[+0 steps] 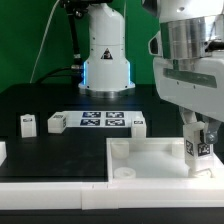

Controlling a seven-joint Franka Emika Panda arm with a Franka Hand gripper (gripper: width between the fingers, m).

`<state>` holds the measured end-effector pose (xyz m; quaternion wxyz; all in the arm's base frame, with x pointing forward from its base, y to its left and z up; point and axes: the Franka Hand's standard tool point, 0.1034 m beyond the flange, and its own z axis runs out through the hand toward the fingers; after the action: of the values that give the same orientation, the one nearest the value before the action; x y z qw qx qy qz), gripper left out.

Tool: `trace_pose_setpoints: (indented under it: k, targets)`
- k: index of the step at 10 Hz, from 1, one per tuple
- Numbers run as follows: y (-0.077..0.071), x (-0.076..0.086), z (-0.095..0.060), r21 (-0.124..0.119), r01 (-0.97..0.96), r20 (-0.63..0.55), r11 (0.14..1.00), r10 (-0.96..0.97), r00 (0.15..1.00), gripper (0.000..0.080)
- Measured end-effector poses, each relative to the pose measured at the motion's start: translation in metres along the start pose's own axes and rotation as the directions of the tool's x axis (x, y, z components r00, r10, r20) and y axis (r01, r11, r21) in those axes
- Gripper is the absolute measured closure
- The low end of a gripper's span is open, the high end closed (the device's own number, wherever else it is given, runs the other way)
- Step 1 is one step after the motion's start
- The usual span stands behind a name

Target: Assemble one leg

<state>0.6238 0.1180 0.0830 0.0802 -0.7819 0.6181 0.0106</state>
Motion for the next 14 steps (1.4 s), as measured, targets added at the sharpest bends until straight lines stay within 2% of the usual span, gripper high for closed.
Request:
trace_pose_setpoints:
  k: [1, 2, 3, 4, 5, 6, 8, 11, 14]
  targets:
    - [-0.0001, -0.0015, 0.0002, 0.001, -0.072, 0.005, 0.997, 0.072, 0.997, 0.0507]
    - [-0.0002, -0.0024, 0.0004, 0.002, -0.076, 0.009, 0.997, 0.076, 0.997, 0.0432]
    - [-0.0002, -0.0027, 0.0004, 0.002, -0.003, 0.009, 1.000, 0.003, 1.000, 0.0298]
    - [-0.0008, -0.0018, 0.0004, 0.010, 0.026, 0.007, 1.000, -0.026, 1.000, 0.0298]
    - [-0.0011, 0.0025, 0.0011, 0.029, 0.102, -0.003, 0.994, -0.102, 0.995, 0.0180]
    - [0.0011, 0.0051, 0.0026, 0.027, 0.282, -0.012, 0.959, -0.282, 0.959, 0.0180]
    - [0.0014, 0.0027, 0.0032, 0.023, 0.475, -0.016, 0.880, -0.474, 0.880, 0.0151]
    - [0.0009, 0.0002, 0.0032, 0.015, 0.755, -0.024, 0.655, -0.755, 0.656, 0.0150]
    - [-0.0027, -0.0016, -0.0002, 0.007, 0.929, -0.033, 0.371, -0.928, 0.371, 0.0150]
